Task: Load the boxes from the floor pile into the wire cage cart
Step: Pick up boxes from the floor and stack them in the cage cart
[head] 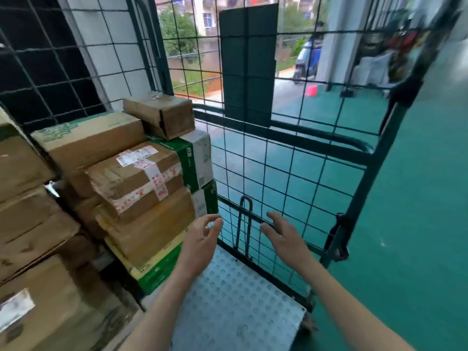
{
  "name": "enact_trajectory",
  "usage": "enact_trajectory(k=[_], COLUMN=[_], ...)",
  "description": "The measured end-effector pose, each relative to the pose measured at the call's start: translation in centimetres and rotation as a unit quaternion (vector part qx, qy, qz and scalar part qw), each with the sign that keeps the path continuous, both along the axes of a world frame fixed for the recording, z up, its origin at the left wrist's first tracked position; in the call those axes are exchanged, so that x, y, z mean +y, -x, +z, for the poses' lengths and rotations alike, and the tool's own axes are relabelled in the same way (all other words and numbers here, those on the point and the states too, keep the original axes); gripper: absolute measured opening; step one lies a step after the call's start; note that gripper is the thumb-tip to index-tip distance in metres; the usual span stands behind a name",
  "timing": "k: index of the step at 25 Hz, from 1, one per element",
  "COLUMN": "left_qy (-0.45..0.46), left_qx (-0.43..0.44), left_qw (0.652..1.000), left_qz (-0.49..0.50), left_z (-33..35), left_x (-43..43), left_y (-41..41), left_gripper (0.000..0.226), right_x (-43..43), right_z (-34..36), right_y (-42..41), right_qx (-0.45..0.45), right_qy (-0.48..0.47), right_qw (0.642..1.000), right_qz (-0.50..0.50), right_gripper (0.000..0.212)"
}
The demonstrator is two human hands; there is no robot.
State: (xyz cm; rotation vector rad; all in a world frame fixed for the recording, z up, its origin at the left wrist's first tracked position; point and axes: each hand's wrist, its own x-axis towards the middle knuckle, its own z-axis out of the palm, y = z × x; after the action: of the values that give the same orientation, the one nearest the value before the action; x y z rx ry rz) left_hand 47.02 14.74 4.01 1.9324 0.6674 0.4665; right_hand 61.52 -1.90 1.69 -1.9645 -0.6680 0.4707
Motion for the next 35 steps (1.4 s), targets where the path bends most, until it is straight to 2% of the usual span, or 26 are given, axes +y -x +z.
enact_trajectory(k=[6, 9, 11, 13, 16, 23, 32, 35], left_qy=[0.064, 0.082, 0.095, 0.101, 0.104, 0.103, 0.108, 0.103], left_qx=[-0.008, -0.008, -0.017, -0.018, -0.008, 0.008, 0.039, 0.053], left_qw=[0.988, 0.967, 0.949, 0.931, 0.898, 0.812, 0.730, 0.694], left_qz=[-0.143, -0.243, -0.300, -0.350, -0.427, -0.574, -0.673, -0.711], left_z=[-2.3, -2.1, -1.2, -0.7, -0.4, -0.7, -1.1, -1.6], left_x=[-13.8, -21.1, -26.0, -31.5, -40.0, -60.5, -81.5, -87.9], left_y=[-0.7, -1.8, -2.6, -3.3, -3.2, 1.1, 9.2, 12.6], left_gripper=[0.033, 0.029, 0.035, 0.040, 0.036, 0.031, 0.039, 0.043], right_x=[-16.4, -24.7, -30.0, -35.6, -43.7, -60.3, -78.3, -82.7], right_z=[-1.7, -1.6, -1.2, -0.6, -0.1, -0.4, -1.0, -1.5], right_y=[6.1, 9.1, 11.0, 13.2, 17.0, 27.4, 39.9, 45.2], right_qx=[0.043, 0.051, 0.065, 0.073, 0.079, 0.097, 0.085, 0.082], right_qy=[0.016, 0.009, 0.001, -0.016, -0.048, -0.090, -0.091, -0.100], right_qw=[0.989, 0.969, 0.952, 0.928, 0.888, 0.797, 0.711, 0.667], right_qz=[-0.144, -0.240, -0.300, -0.364, -0.450, -0.589, -0.692, -0.734], right_gripper=[0.060, 0.056, 0.052, 0.051, 0.051, 0.051, 0.050, 0.050])
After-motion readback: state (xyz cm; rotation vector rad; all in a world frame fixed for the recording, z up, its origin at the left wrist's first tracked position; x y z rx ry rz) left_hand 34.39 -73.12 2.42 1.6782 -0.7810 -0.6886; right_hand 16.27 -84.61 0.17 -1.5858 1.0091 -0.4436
